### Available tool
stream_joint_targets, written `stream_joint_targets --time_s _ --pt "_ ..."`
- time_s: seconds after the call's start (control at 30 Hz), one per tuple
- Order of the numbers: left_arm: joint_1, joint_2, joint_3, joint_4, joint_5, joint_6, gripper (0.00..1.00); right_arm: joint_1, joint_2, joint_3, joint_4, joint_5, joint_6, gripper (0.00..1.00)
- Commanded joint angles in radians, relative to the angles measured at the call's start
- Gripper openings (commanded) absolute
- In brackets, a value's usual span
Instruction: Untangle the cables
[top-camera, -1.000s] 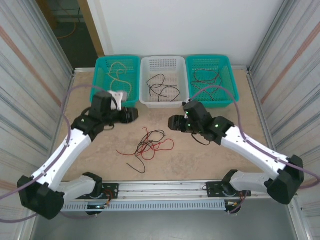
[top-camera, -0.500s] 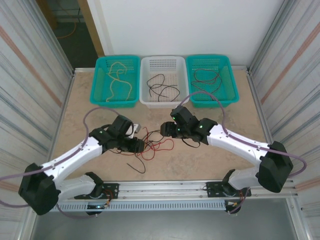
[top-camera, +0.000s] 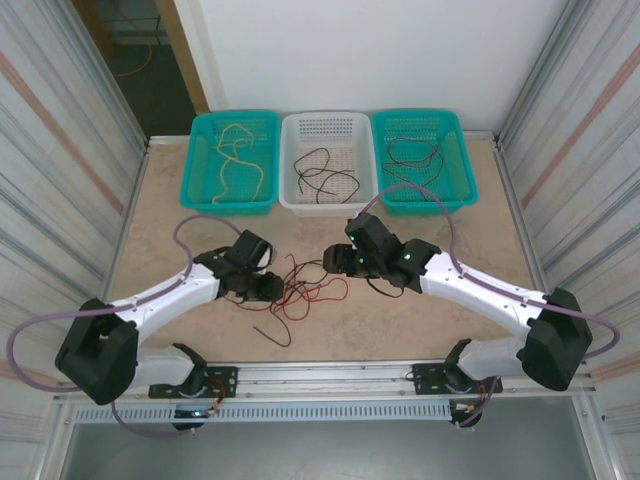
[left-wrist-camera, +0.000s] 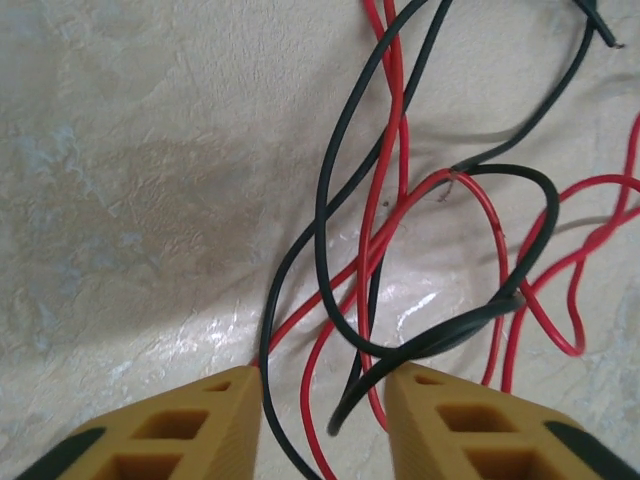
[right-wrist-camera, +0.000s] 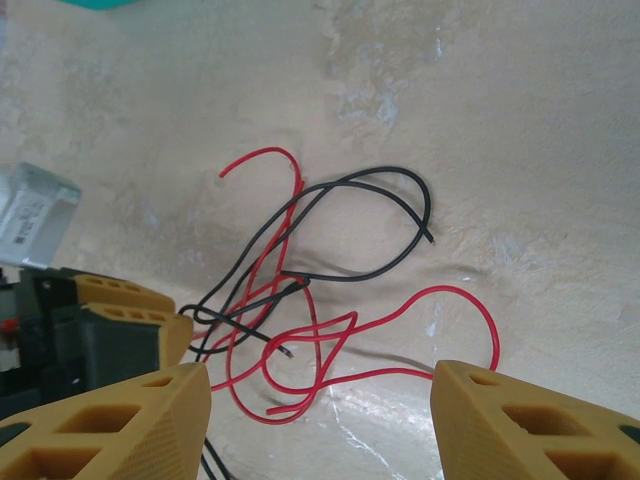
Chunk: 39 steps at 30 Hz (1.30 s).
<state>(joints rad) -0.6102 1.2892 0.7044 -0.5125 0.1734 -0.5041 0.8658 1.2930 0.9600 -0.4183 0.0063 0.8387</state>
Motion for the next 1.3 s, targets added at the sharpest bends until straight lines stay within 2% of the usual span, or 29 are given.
stream_joint_targets --time_s 0.0,0.07,0.17,0.33,0.57,0.77,0.97,1.27 --pt "0.004 0.042 -0.005 0.055 0.004 -0.006 0.32 0.007 -0.026 -0.003 0.001 0.027 0.023 0.59" --pt "0.004 0.058 -0.005 0.07 0.011 -0.007 0.27 0.007 -0.033 -0.003 0.0 0.031 0.024 0.59" --pt "0.004 0.05 0.001 0.073 0.011 -0.015 0.14 0.007 -0.047 -0.007 -0.004 0.038 0.022 0.59" --pt "-0.011 -0.054 0.065 0.005 -0.024 -0.012 0.0 0.006 -0.062 -0.007 -0.008 0.044 0.012 0.59" --pt "-0.014 -0.229 0.254 -0.09 -0.046 0.04 0.0 0.009 -0.082 0.004 0.049 -0.001 -0.025 0.61" --pt "-0.014 -0.229 0.404 -0.105 0.056 0.117 0.0 0.034 -0.065 0.033 0.102 -0.047 -0.048 0.65" --pt "-0.014 -0.232 0.518 -0.116 0.103 0.154 0.0 0.042 -0.058 0.051 0.134 -0.051 -0.048 0.67" --pt "-0.013 -0.23 0.626 -0.115 0.214 0.233 0.0 -0.014 -0.08 0.098 0.139 -0.059 -0.053 0.69"
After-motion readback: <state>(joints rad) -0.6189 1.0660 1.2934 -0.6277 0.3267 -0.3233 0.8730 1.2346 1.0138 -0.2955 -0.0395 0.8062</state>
